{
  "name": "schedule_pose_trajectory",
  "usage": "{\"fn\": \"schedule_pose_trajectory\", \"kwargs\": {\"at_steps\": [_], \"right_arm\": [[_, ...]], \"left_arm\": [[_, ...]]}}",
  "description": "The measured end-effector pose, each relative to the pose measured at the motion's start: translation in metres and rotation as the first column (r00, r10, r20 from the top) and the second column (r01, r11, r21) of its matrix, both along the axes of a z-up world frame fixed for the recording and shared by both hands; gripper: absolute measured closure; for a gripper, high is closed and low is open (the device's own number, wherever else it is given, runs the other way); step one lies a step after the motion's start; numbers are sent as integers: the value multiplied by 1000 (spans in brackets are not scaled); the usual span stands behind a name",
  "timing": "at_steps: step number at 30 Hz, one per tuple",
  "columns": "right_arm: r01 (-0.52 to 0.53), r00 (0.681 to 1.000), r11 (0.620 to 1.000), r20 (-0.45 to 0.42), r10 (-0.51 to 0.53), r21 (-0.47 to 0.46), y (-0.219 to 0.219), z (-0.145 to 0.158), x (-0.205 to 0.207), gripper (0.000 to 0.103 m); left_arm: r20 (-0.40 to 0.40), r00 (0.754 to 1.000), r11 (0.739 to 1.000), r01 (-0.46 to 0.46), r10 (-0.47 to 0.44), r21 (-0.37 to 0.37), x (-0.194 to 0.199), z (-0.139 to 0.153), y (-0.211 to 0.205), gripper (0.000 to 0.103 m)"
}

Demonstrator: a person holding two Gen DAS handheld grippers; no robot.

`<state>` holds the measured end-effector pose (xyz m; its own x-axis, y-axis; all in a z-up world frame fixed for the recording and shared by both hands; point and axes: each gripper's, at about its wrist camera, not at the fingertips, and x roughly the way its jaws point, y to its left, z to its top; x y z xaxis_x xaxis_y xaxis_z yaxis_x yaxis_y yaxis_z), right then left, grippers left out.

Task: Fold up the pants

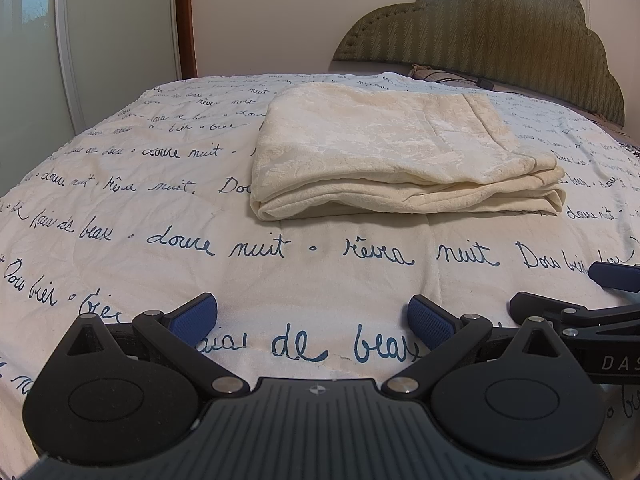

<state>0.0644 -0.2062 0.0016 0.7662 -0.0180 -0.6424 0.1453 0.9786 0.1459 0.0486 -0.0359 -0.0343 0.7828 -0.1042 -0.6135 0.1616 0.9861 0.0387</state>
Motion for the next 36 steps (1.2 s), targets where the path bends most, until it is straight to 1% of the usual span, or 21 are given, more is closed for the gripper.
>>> {"fn": "schedule_pose_trajectory", "kwargs": {"at_steps": [8, 10, 13, 16, 18, 20, 22, 23, 27, 31, 36], "right_arm": [[1, 1000, 1000, -6, -1, -19, 3, 1, -1, 0], [1, 1000, 1000, -6, -1, -9, 3, 1, 0, 0], [0, 1000, 1000, -11, 0, -26, 7, 2, 1, 0], [34, 999, 999, 24, -34, 3, 4, 8, -6, 0], [55, 997, 998, 50, -55, 14, 4, 16, -12, 0], [47, 997, 998, 66, -49, 30, 4, 23, -16, 0], [39, 997, 999, 71, -40, 25, 7, 30, -17, 0], [33, 997, 999, 71, -34, 16, 9, 32, -17, 0], [13, 997, 999, 72, -11, -29, 19, 35, -19, 0], [-3, 998, 1000, 64, 5, -26, 21, 34, -19, 0], [-2, 998, 1000, 57, 3, -23, 19, 32, -21, 0]], "left_arm": [[0, 1000, 1000, 0, 0, 0, 0, 0, 0, 0], [-6, 1000, 1000, 2, -2, -7, 0, 1, 1, 0], [-26, 1000, 1000, 9, -9, 0, 3, 5, 1, 0], [-32, 999, 1000, -13, 14, 17, 2, 14, 2, 1], [1, 1000, 999, -14, 14, 43, -4, 21, 0, 1], [62, 998, 997, -18, 13, 75, -13, 30, -3, 1], [104, 994, 996, -22, 13, 84, -21, 38, -4, 0], [112, 994, 996, -27, 17, 86, -23, 42, -5, 0], [72, 997, 995, -33, 27, 92, -20, 45, -6, 1], [39, 998, 998, -43, 41, 53, -19, 42, 1, 1], [39, 998, 996, -56, 53, 69, -20, 40, 2, 1]]}}
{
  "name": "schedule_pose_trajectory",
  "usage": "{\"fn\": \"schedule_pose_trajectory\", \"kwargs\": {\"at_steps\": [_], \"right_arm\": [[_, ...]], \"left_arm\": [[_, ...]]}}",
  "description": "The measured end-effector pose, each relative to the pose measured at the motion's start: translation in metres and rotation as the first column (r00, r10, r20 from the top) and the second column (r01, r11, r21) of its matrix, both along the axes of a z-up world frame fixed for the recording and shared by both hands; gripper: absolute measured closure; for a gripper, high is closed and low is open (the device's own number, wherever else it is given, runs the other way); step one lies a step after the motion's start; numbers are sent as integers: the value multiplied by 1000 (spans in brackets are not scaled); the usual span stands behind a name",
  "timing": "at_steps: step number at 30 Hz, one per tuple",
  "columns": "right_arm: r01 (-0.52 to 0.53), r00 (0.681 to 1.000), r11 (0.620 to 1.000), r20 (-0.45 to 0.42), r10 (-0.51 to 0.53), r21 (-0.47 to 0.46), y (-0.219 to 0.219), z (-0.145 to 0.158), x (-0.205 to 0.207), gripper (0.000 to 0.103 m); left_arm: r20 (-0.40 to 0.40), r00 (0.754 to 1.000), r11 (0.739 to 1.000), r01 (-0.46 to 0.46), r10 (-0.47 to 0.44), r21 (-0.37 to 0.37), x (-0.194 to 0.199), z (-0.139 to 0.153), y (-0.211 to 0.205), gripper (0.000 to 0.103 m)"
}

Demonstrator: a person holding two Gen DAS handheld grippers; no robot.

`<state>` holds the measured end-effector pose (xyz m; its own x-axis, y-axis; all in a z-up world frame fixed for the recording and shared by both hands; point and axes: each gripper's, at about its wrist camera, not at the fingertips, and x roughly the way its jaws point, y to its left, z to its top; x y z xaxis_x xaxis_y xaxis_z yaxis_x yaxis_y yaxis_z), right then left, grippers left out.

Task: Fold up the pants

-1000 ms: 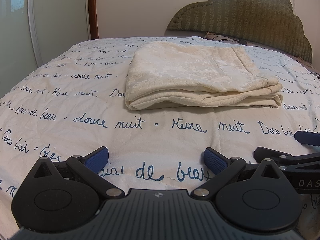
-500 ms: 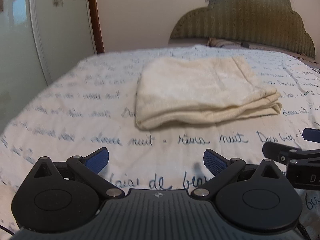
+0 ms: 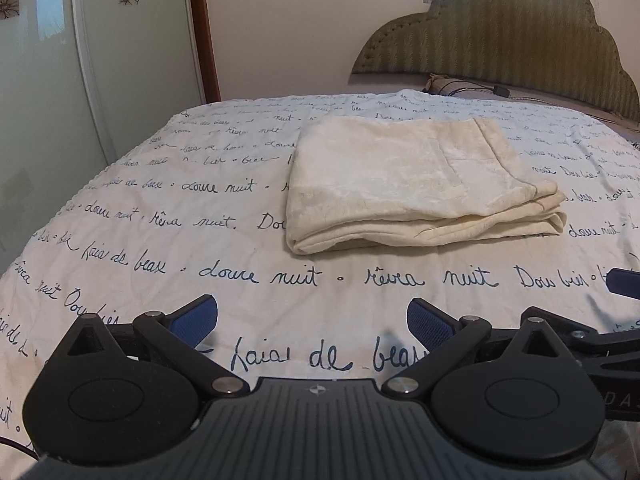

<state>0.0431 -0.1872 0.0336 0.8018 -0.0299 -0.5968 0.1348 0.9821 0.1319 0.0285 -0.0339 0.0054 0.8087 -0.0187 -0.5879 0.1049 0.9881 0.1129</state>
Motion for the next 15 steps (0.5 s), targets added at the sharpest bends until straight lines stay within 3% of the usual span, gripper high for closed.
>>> {"fn": "schedule_pose_trajectory", "kwargs": {"at_steps": [15], "right_arm": [[-9, 1000, 1000, -15, 9, 13, -1, -4, 0, 0]], "left_arm": [[-6, 1000, 998, -19, 18, -65, 2, 1, 11, 1]]}}
